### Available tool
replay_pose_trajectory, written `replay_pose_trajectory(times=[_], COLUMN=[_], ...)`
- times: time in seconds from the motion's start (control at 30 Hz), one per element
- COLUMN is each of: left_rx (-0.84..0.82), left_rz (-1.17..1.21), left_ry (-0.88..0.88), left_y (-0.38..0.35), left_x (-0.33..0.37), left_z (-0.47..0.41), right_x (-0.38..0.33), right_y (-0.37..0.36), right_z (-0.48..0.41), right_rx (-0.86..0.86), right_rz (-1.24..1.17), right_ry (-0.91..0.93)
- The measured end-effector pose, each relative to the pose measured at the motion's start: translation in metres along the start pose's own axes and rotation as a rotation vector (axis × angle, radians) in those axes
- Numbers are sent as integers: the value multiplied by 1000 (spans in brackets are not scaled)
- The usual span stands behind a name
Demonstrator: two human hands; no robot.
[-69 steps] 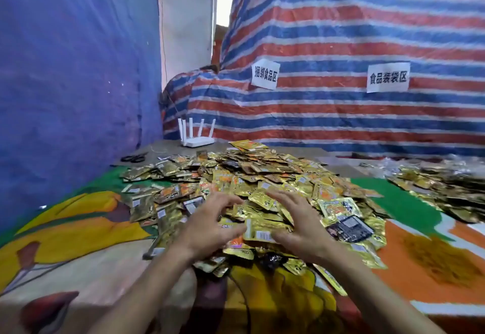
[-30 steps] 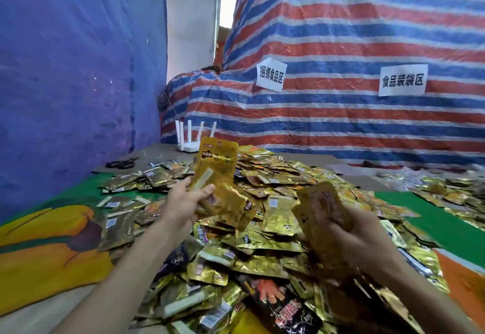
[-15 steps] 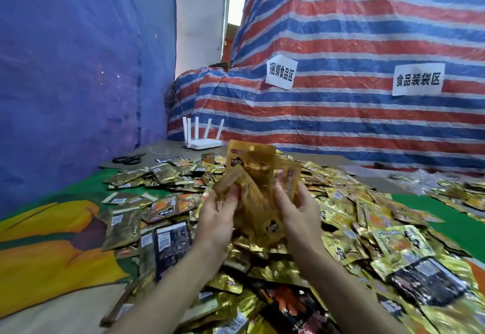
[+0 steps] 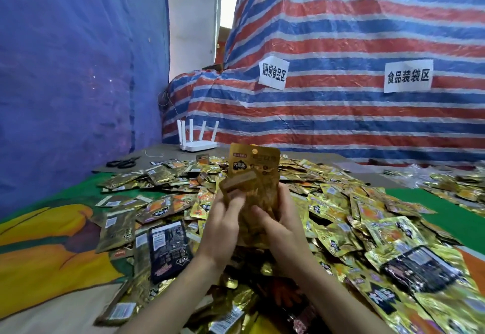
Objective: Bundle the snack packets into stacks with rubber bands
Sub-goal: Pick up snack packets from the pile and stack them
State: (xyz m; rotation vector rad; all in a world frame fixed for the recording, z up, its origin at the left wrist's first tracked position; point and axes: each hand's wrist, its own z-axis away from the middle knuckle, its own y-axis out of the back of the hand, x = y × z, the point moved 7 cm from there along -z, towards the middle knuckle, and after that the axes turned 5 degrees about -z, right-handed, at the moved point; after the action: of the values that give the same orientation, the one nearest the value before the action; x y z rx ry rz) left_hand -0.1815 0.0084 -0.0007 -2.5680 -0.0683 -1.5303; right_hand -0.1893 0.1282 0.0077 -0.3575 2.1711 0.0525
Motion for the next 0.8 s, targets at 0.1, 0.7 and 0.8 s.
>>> replay_pose_trajectory(times=[0.1,0.7,0.8], left_rx=[-141,-353,-403], left_rz=[-19,-195,-180], left_ry=[20,-96,-125], left_y=[-12,-26,-37], left_x=[-1,22,25], left_z=[4,18,26], right_x=[-4,-18,-18], right_y=[8,17,13], right_z=[0,13,8], right_rx=[-6,230,240], right_rz=[-13,-106,-137], right_ry=[7,144,-36])
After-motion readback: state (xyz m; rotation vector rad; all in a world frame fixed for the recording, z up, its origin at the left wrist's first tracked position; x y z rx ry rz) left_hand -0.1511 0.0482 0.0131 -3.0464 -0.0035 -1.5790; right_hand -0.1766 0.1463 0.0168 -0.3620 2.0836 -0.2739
